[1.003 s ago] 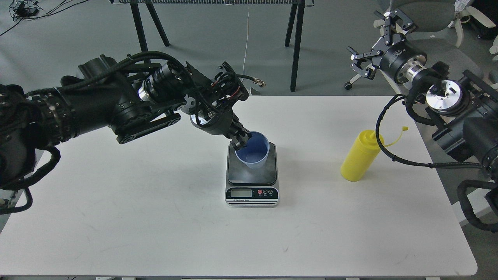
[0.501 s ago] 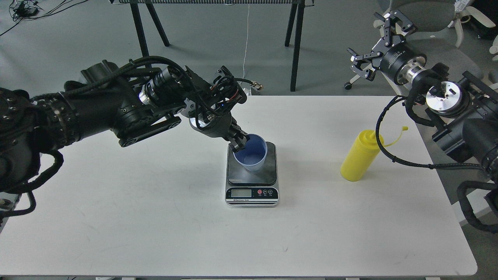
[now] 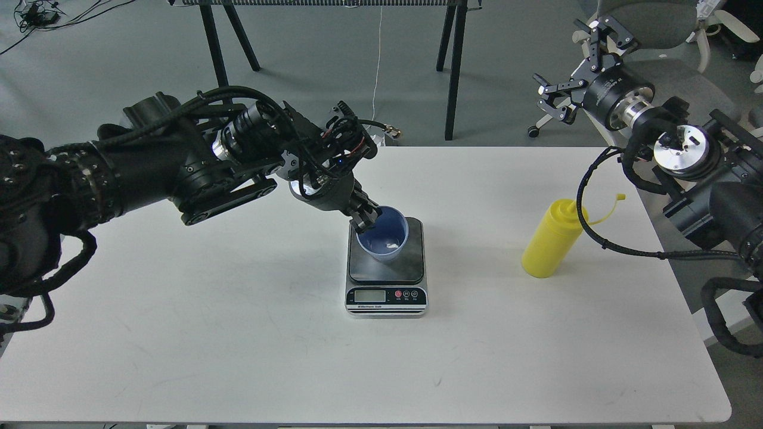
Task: Pour seasoning into cup on scale with both arms
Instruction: 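Lower the blue cup onto the scale and open the left gripper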
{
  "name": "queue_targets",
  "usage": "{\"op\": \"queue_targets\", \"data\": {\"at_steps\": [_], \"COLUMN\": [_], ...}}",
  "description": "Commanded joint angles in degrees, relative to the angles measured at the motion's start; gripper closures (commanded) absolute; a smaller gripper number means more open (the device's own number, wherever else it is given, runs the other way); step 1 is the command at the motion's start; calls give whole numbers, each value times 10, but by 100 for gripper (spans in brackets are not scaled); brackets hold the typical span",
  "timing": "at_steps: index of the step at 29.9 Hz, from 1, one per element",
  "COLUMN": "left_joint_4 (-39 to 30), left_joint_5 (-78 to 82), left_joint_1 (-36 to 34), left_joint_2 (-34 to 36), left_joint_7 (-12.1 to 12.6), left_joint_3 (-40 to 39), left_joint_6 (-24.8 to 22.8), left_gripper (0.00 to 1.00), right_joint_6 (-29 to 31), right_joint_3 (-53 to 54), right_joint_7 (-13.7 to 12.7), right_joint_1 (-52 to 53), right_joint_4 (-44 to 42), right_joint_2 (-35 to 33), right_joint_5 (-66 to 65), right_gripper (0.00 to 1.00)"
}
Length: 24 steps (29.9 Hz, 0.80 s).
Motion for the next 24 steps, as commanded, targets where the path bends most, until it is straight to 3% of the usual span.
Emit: {"op": "queue_targets", "data": {"at_steps": [1, 10, 20, 24], "left_joint_4": [0, 0, 11, 25], "left_joint_5": [0, 0, -5, -7], "left_joint_1": [0, 1, 2, 3], "left_joint_2": [0, 1, -1, -1], "left_joint_7": [0, 0, 0, 0], "left_joint_3": [0, 0, 0, -1], "left_joint_6": [0, 0, 0, 0], "left_gripper": [86, 78, 57, 43], "right_joint_6": [0, 0, 0, 0], "right_joint_3": [0, 1, 0, 0], "right_joint_7": [0, 0, 0, 0], "right_joint_1": [0, 0, -5, -7], "right_joint_4": [0, 0, 0, 0], "right_joint_2": [0, 1, 0, 0], "right_joint_5": [0, 0, 0, 0], "right_gripper": [1, 1, 1, 1]}}
